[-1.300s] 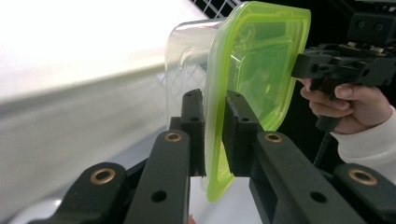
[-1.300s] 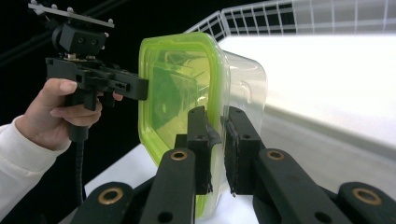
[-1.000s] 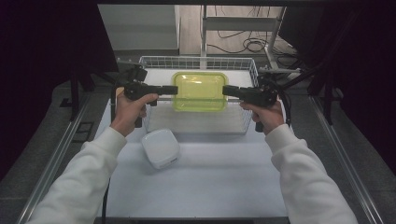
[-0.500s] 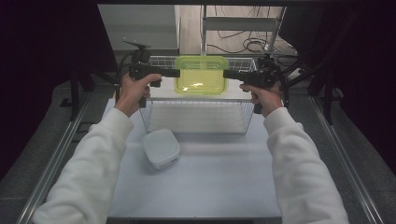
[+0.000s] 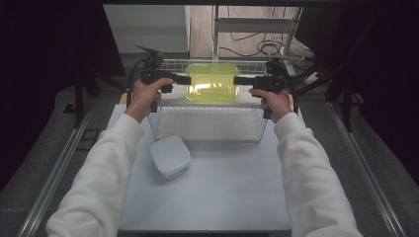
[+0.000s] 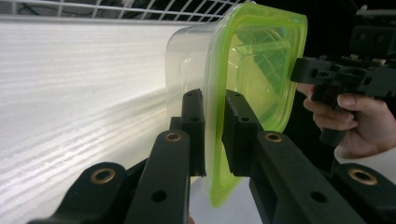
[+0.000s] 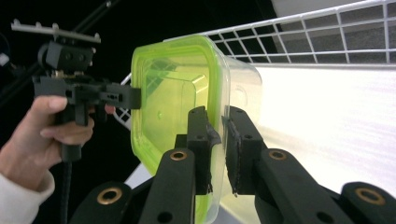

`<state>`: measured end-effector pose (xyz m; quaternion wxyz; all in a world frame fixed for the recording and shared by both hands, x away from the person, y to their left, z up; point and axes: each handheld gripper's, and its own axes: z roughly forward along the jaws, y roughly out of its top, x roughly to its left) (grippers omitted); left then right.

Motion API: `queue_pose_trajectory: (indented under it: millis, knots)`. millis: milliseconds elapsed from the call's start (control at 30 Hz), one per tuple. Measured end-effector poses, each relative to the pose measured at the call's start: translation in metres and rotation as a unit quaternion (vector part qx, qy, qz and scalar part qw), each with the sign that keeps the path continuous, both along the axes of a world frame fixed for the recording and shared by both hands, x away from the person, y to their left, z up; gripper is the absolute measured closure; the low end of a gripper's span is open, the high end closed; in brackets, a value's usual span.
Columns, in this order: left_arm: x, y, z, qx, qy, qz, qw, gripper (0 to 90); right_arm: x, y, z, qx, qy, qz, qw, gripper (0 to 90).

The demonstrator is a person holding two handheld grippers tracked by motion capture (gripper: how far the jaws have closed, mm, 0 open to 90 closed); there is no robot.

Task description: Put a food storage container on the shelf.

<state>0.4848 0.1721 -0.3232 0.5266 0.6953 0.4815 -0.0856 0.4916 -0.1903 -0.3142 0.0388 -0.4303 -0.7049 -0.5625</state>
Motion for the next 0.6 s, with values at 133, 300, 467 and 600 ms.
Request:
queue_pose_trajectory:
  millis: [133,300,467,600]
  knots:
    - [0.009,0.002,-0.002,-0.018,0.025,0.014,0.9994,79.6,0.009,0.004,-0.003,0.003,0.027,-0.023,0.9994,78.8]
    - [0.024,0.006,-0.013,-0.068,0.055,0.029,0.9957,78.5,0.023,0.008,-0.007,0.009,0.064,-0.052,0.9965,76.0]
    - [0.029,0.005,-0.019,-0.078,0.064,0.037,0.9942,75.9,0.028,0.014,-0.010,0.003,0.086,-0.076,0.9934,73.4]
    - [0.031,0.006,-0.024,-0.083,0.066,0.042,0.9934,73.9,0.029,0.018,-0.014,0.006,0.095,-0.097,0.9907,71.7]
